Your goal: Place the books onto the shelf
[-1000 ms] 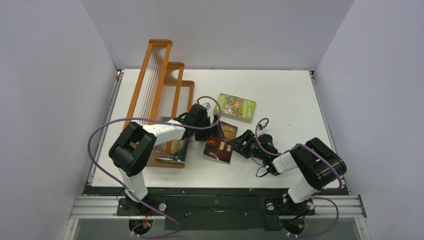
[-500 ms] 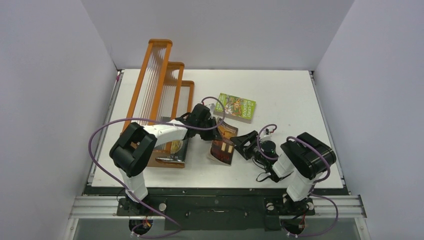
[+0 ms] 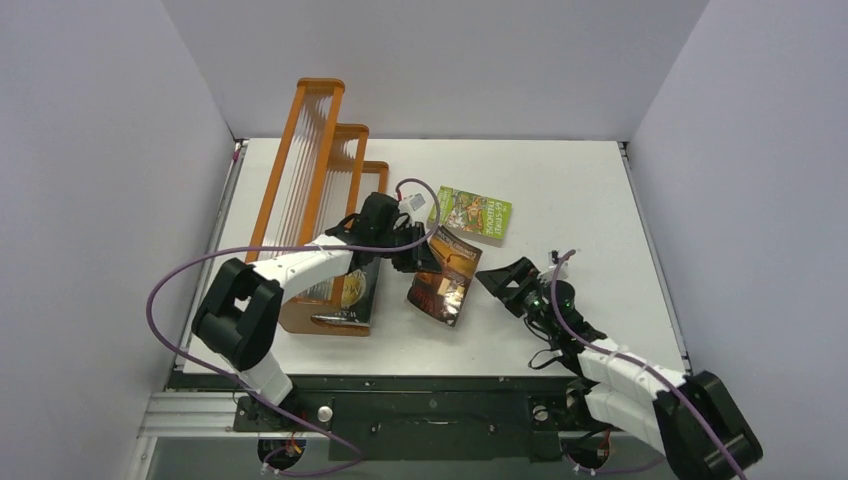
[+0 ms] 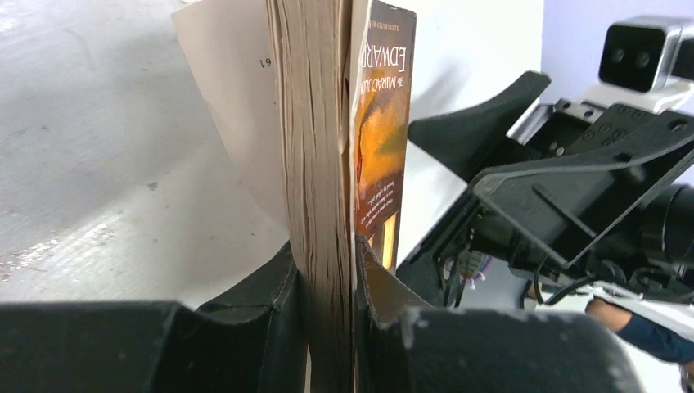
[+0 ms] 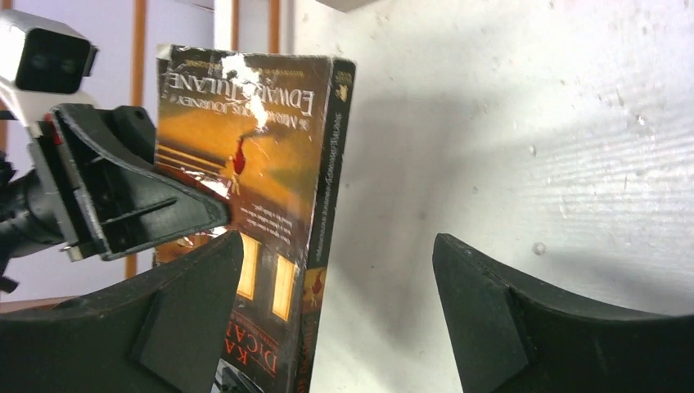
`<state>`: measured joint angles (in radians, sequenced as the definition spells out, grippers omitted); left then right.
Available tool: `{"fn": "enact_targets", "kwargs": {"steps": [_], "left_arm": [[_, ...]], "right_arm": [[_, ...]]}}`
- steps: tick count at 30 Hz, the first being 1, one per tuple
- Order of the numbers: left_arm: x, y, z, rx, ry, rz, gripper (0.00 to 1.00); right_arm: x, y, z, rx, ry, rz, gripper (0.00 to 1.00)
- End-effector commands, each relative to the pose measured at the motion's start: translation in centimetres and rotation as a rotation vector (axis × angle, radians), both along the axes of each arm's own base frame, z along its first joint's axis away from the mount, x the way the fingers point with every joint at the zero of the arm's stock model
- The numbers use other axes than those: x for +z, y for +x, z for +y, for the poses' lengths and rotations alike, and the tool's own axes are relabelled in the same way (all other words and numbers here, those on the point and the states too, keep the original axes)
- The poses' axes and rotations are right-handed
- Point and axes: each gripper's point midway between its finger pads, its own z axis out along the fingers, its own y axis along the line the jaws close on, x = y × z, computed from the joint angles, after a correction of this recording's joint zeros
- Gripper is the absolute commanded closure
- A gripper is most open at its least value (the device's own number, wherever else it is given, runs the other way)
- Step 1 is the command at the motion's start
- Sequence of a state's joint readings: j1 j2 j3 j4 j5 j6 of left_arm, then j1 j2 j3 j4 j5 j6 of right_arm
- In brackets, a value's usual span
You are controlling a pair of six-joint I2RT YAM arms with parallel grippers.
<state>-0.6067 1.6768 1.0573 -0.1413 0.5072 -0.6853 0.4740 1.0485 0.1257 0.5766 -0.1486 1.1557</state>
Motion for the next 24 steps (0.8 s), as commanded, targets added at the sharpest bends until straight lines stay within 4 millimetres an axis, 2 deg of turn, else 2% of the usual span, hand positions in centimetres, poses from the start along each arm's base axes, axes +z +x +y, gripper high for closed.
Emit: {"fn": "enact_targets", "kwargs": {"steps": [1, 2, 5, 10, 11, 12, 13, 16, 24], "left_arm": [[6.8, -0.6, -1.9, -0.131, -0.174, -0.126, 1.0], [7.5, -0.8, -2.1, -0.144, -0.196, -0.127, 1.0], [9.9, -1.4, -2.4, -0.172, -0.267, -0.159, 1.0], [12.4, -1.5, -2.6, -0.184, -0.333, -0.204, 1.0], [12.6, -1.5, -2.6, -0.184, -0.345, -0.196, 1.0], [13.0, -1.5, -2.7, -0.186, -0.358, -0.206, 1.0], [13.1, -1.6, -2.7, -0.186, -0.367, -0.198, 1.0], [13.7, -1.7, -2.8, -0.189, -0.396, -0.206, 1.0], [14.5, -1.6, -3.5, -0.223, -0.423, -0.186, 1.0]], "right_arm": [[1.9, 0.0, -1.4, 0.042, -0.088, -0.049, 0.18], [3.1, -0.2, -1.3, 0.059, -0.071, -0.081, 0.18], [4.1, -0.3, -2.1, 0.063, -0.07, -0.105, 0.18], [6.0, -0.9, -1.1, 0.137, -0.029, -0.163, 0.18], [5.9, -1.0, -0.9, 0.146, -0.014, -0.159, 0.18], [6.8, -1.2, -0.4, 0.167, 0.022, -0.186, 0.18], [6.7, -1.5, -0.1, 0.19, 0.041, -0.184, 0.19], [8.2, -1.8, 0.8, 0.223, 0.113, -0.233, 0.19], [9.0, -2.3, 3.1, 0.264, 0.1, -0.265, 0.24]]}}
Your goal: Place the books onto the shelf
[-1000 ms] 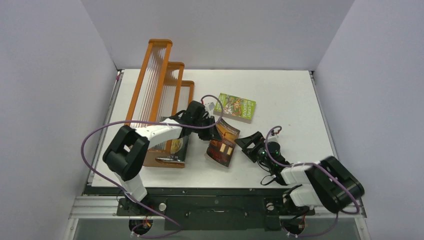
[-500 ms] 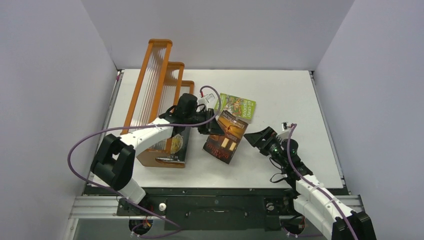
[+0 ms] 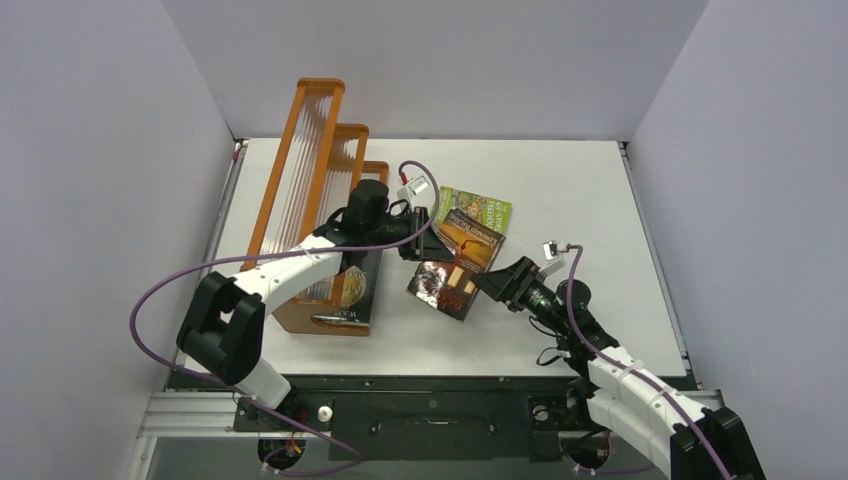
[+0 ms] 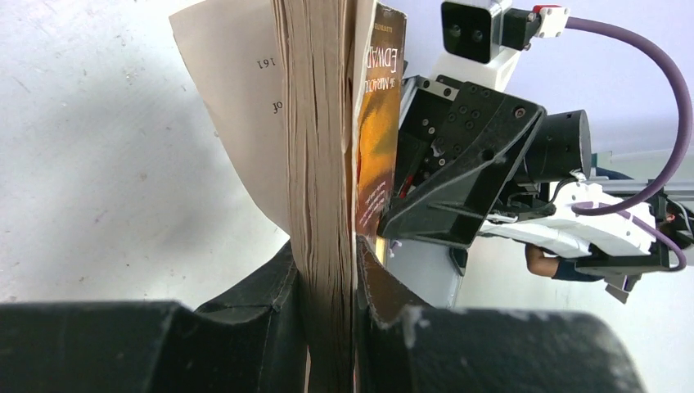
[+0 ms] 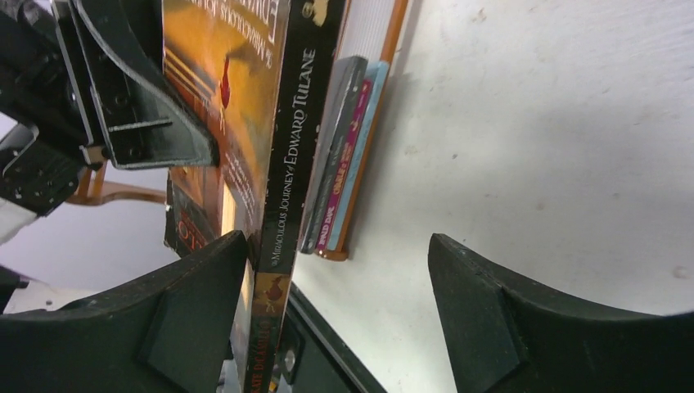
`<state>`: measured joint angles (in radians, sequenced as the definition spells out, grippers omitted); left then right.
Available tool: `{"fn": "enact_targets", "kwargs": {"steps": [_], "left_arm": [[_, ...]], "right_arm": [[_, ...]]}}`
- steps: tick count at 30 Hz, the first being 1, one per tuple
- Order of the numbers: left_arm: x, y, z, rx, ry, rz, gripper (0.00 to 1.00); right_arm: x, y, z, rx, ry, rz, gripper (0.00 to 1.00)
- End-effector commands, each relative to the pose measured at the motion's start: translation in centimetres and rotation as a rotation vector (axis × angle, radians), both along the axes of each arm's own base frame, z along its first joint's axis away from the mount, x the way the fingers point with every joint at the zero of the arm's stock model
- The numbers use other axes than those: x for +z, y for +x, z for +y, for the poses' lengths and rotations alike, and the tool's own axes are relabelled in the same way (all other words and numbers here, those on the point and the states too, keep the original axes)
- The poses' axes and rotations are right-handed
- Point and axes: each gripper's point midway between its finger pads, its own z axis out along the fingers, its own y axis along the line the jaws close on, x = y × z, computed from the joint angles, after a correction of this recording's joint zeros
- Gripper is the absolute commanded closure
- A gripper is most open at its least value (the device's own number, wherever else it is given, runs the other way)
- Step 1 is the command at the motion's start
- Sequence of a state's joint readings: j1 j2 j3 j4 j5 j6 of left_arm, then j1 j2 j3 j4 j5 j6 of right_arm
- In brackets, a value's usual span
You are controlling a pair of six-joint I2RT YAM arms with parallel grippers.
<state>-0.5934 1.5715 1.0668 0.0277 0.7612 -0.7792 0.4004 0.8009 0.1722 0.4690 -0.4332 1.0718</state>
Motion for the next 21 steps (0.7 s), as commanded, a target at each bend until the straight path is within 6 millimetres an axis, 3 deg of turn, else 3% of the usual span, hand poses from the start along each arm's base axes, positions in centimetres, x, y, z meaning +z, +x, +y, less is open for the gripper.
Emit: {"fn": "enact_targets", "kwargs": {"steps": [1, 10, 21], "left_arm": [[5.5, 0.2, -1.2, -0.057, -0.13, -0.123, 1.0], [6.2, 0.0, -0.5, -0.044, -0.102, -0.153, 1.0], [7.1, 0.4, -0.5, -0.027, -0.102, -0.167, 1.0]], "right_arm": [[1.9, 0.1, 1.7, 0.038, 0.027, -0.068, 0.25], [1.6, 0.7, 2.3, 0.032, 0.07, -0.061, 0.34], [1.5, 0.9, 2.8, 0.053, 0.09, -0.058, 0.28]]}}
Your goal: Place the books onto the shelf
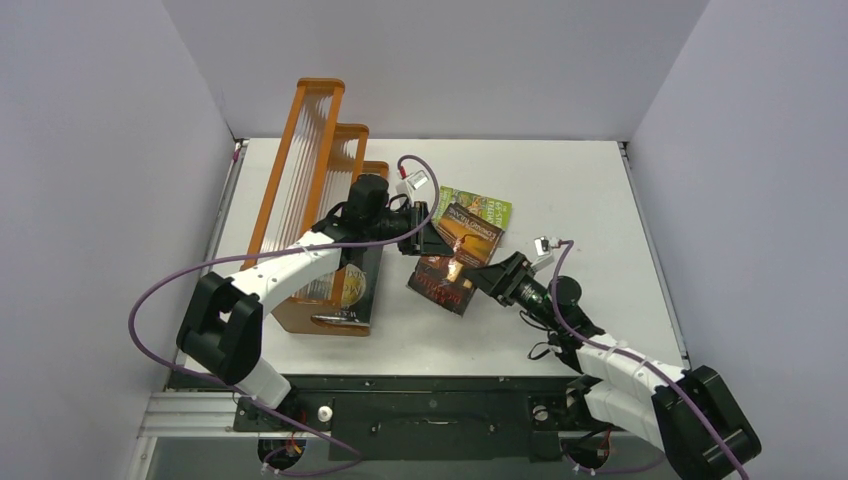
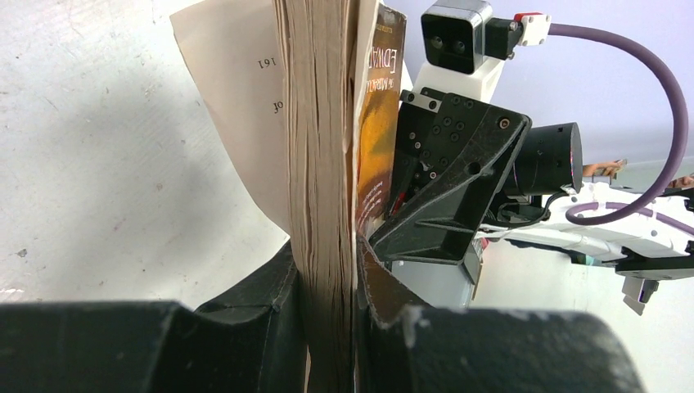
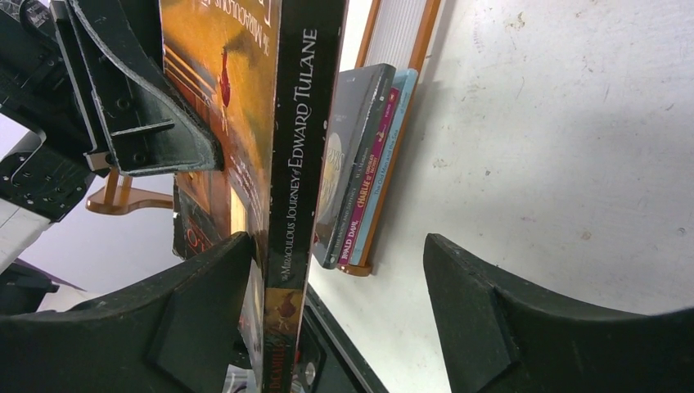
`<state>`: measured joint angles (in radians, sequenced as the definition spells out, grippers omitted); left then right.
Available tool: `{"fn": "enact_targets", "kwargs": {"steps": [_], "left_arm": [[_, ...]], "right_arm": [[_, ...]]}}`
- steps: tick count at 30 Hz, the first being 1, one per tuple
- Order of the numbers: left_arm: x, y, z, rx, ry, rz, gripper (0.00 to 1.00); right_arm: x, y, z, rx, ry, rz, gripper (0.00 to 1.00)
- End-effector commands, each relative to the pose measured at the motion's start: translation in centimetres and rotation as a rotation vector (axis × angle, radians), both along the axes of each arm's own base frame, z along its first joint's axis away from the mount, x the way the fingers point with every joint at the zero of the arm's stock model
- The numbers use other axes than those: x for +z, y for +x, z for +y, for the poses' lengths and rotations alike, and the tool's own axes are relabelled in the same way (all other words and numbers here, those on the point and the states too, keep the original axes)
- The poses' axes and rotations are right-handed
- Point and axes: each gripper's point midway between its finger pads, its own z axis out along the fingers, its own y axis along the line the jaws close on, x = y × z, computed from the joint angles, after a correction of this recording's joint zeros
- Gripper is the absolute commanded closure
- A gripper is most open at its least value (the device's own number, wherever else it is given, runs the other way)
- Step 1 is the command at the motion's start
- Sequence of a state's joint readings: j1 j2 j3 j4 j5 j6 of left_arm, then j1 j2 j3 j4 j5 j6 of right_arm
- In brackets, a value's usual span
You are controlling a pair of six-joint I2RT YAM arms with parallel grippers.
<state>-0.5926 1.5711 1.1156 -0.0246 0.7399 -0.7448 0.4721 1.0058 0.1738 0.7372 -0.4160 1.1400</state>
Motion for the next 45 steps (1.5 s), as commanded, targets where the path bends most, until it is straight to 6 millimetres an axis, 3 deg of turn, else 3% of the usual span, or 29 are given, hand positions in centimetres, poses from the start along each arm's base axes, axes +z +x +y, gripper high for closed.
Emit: {"fn": "enact_targets", "kwargs": {"steps": [1, 6, 12, 22, 24, 27, 29, 30, 31, 32, 33, 34, 35, 37, 42, 45], "left_arm": [[6.2, -0.2, -0.5, -0.038, -0.116, -0.134, 1.0], [6.1, 0.0, -0.2, -0.03, -0.105, -0.135, 1.0], [6.0, -0.2, 0.2, -0.036, -0.107, -0.131, 1.0], [6.2, -0.6, 0.0, -0.067, -0.12, -0.121, 1.0], [6.0, -0.6, 0.0, -0.065, -0.118, -0.119, 1.0], [5.8, -0.5, 0.0, -0.062, -0.11, -0.116, 1.0], [5.6, -0.4, 0.1, -0.06, -0.093, -0.109, 1.0], [5.3, -0.5, 0.2, -0.057, -0.076, -0.095, 0.91], [5.9, -0.2, 0.3, -0.049, -0.069, -0.125, 0.71], [5.6, -0.3, 0.6, -0.039, -0.04, -0.109, 0.6], [6.3, 0.5, 0.8, -0.014, -0.023, -0.157, 0.38], [6.0, 0.7, 1.3, 0.017, 0.022, -0.148, 0.3], [7.2, 1.1, 1.6, 0.028, 0.036, -0.201, 0.18], [8.5, 1.7, 2.7, 0.078, 0.099, -0.257, 0.1], [14.6, 2.1, 6.3, 0.208, 0.194, -0.436, 0.07], [18.0, 1.9, 8.5, 0.291, 0.213, -0.52, 0.07]], "right_arm": [[1.0, 0.3, 0.3, 0.006, 0.02, -0.047, 0.28], [2.6, 0.4, 0.3, 0.005, 0.063, -0.089, 0.28], [3.5, 0.4, -0.8, -0.045, 0.079, -0.126, 0.38], [6.9, -0.2, 0.7, 0.038, 0.171, -0.202, 0.54], [7.6, -0.4, 1.1, 0.059, 0.191, -0.215, 0.62], [8.2, -0.3, 0.9, 0.042, 0.223, -0.219, 0.98], [8.0, 0.0, 0.5, 0.009, 0.224, -0.212, 1.0], [7.6, 0.1, 0.3, -0.007, 0.214, -0.194, 1.0], [7.3, 0.5, 0.1, -0.033, 0.201, -0.188, 1.0], [6.5, 0.6, -0.2, -0.05, 0.167, -0.163, 1.0], [6.3, 1.1, -0.5, -0.079, 0.152, -0.155, 1.0], [5.6, 1.2, -0.7, -0.093, 0.112, -0.134, 1.0], [5.6, 1.4, -1.2, -0.119, 0.097, -0.132, 1.0], [4.5, 1.7, -1.9, -0.153, 0.05, -0.101, 1.0], [3.0, 2.4, -3.5, -0.2, 0.003, -0.056, 1.0], [2.3, 2.6, -3.2, -0.193, -0.024, -0.033, 1.0]]}}
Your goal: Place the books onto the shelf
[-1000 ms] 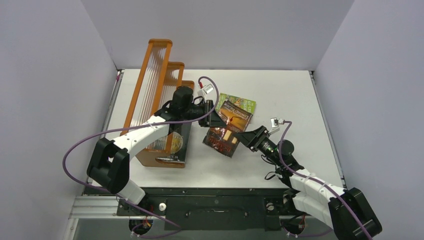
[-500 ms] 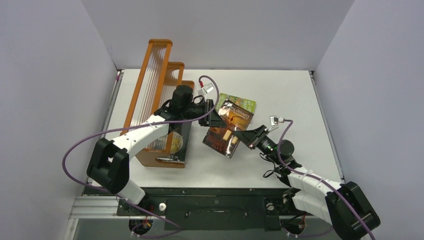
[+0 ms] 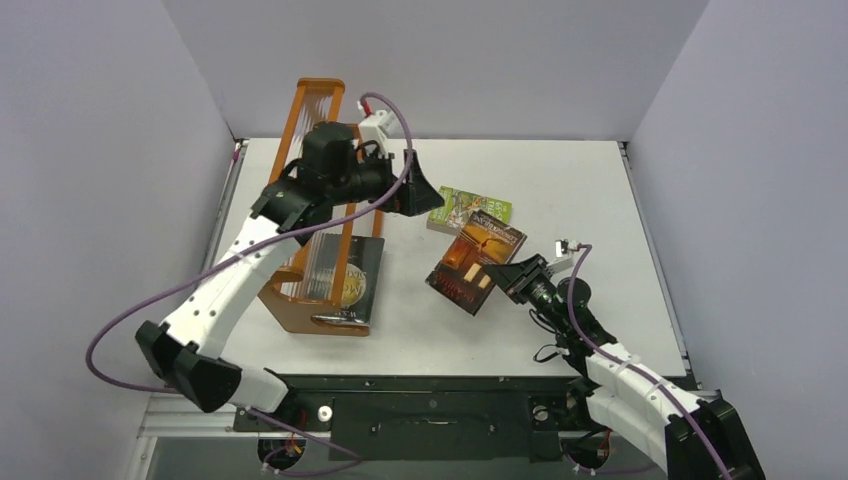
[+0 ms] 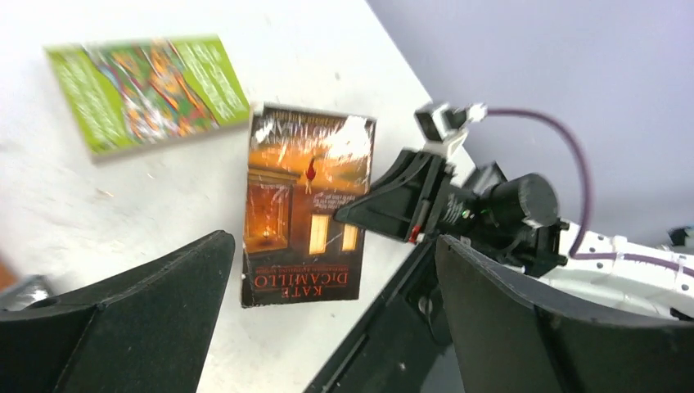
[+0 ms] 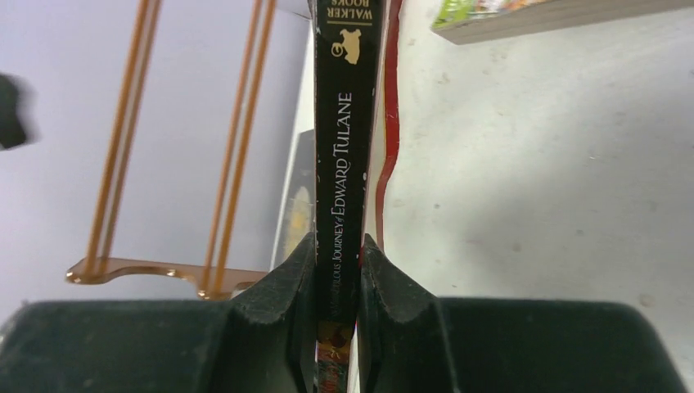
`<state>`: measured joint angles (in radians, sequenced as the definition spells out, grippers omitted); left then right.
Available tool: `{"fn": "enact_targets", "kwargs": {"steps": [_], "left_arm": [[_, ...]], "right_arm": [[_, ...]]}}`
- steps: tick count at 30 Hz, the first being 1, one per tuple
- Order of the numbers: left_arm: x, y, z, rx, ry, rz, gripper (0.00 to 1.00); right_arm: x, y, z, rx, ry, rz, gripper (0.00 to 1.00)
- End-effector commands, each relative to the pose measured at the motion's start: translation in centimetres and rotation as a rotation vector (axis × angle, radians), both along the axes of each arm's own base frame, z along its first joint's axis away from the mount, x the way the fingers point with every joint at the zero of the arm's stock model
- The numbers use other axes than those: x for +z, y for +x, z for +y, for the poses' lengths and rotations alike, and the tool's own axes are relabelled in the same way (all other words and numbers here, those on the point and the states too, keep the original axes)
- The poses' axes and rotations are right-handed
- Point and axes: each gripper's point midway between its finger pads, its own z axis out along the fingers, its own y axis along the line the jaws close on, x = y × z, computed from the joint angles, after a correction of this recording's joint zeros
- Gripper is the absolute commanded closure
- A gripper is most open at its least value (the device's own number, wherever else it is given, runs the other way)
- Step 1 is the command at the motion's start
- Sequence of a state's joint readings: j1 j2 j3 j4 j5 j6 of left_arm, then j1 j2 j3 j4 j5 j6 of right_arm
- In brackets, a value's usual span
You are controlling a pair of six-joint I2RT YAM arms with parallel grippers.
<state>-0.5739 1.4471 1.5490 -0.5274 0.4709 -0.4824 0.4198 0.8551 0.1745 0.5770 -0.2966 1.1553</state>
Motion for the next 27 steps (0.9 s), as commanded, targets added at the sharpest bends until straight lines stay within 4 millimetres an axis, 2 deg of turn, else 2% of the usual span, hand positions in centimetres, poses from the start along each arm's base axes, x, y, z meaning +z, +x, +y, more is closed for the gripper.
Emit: {"fn": "enact_targets", "kwargs": {"steps": [1, 2, 6, 8, 9, 10, 11, 12, 13, 14, 15, 16, 17, 18, 21, 24, 27], "left_arm": [[7.0, -0.7, 5.4, 0.174, 0.066, -0.218, 0.07], [7.5, -0.7, 6.1, 0.202, 0.072, -0.231, 0.07], [9.8, -0.6, 11.4, 0.403, 0.108, -0.282, 0.05], [10.1, -0.9, 12.9, 0.452, 0.11, -0.289, 0.04], [10.1, -1.1, 13.3, 0.463, 0.108, -0.289, 0.04], [10.2, -1.4, 13.9, 0.479, 0.101, -0.29, 0.04], [10.2, -1.5, 14.0, 0.485, 0.098, -0.289, 0.04], [10.2, -1.7, 14.4, 0.495, 0.097, -0.289, 0.04], [10.1, -1.8, 14.6, 0.499, 0.099, -0.288, 0.04], [9.9, -1.9, 14.9, 0.506, 0.106, -0.288, 0.04], [9.9, -1.9, 15.1, 0.512, 0.111, -0.287, 0.04], [9.6, -1.9, 15.6, 0.53, 0.124, -0.282, 0.04], [9.5, -1.9, 15.8, 0.538, 0.129, -0.28, 0.04], [9.5, -2.0, 16.2, 0.547, 0.133, -0.277, 0.04], [9.6, -2.3, 16.6, 0.558, 0.133, -0.279, 0.04], [9.6, -2.5, 17.0, 0.566, 0.134, -0.281, 0.04], [9.5, -2.6, 17.3, 0.572, 0.136, -0.28, 0.04]], "right_arm": [[1.7, 1.2, 0.2, -0.016, -0.027, -0.046, 1.0], [1.1, 1.3, 0.8, -0.001, -0.038, -0.027, 1.0], [2.6, 1.9, 3.4, 0.064, 0.01, -0.065, 1.0], [3.5, 2.3, 4.7, 0.101, 0.045, -0.086, 1.0], [3.0, 2.4, 5.3, 0.124, 0.044, -0.069, 1.0], [4.4, 2.5, 6.2, 0.147, 0.072, -0.103, 1.0], [4.0, 2.4, 7.2, 0.179, 0.073, -0.09, 1.0], [5.5, 2.8, 7.9, 0.192, 0.099, -0.122, 1.0], [5.0, 2.6, 9.0, 0.223, 0.101, -0.112, 1.0], [6.3, 2.8, 9.9, 0.242, 0.128, -0.136, 1.0], [5.7, 2.6, 11.0, 0.274, 0.13, -0.119, 1.0], [7.2, 2.7, 11.7, 0.296, 0.172, -0.148, 1.0], [6.8, 2.8, 12.4, 0.309, 0.181, -0.134, 1.0], [7.9, 2.9, 12.7, 0.318, 0.22, -0.155, 1.0], [8.6, 3.3, 13.9, 0.342, 0.268, -0.157, 1.0], [8.2, 3.1, 15.3, 0.381, 0.269, -0.138, 1.0], [6.0, 2.7, 17.1, 0.417, 0.248, -0.079, 1.0]]}}
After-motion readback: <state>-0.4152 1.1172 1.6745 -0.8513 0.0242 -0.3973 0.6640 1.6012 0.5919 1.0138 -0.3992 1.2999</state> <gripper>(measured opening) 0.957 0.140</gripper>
